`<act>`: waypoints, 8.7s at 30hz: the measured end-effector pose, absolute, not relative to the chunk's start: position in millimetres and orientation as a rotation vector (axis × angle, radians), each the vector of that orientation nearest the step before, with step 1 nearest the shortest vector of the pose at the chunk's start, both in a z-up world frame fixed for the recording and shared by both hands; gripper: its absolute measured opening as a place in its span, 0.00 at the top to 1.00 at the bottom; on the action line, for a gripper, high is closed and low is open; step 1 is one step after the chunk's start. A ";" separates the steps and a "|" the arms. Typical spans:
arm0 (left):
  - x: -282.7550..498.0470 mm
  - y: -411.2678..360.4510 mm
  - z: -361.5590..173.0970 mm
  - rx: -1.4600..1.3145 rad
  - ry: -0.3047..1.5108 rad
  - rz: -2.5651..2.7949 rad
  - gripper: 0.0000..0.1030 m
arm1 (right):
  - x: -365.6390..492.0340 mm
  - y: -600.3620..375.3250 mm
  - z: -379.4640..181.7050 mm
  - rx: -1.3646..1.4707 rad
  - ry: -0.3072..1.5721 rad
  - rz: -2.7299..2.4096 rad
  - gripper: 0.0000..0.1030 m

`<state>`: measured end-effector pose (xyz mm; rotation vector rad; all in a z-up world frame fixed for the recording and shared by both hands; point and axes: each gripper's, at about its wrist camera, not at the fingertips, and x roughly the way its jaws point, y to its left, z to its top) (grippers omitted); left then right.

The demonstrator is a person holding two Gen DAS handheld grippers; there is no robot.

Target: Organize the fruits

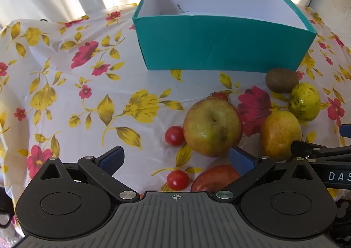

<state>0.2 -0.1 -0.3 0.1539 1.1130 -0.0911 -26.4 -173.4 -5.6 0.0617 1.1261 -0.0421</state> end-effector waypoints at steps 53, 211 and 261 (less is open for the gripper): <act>-1.6 -0.3 -7.4 0.142 1.136 -0.090 0.00 | -24.5 -173.3 -9.3 0.063 1.138 -0.052 0.00; 158.3 -52.2 -11.2 0.139 0.877 -0.173 0.50 | -40.7 -245.4 10.6 0.197 0.649 -0.019 0.27; -26.2 19.8 -3.4 0.033 0.841 -0.266 0.08 | 83.8 -203.2 3.9 0.027 0.622 0.027 0.27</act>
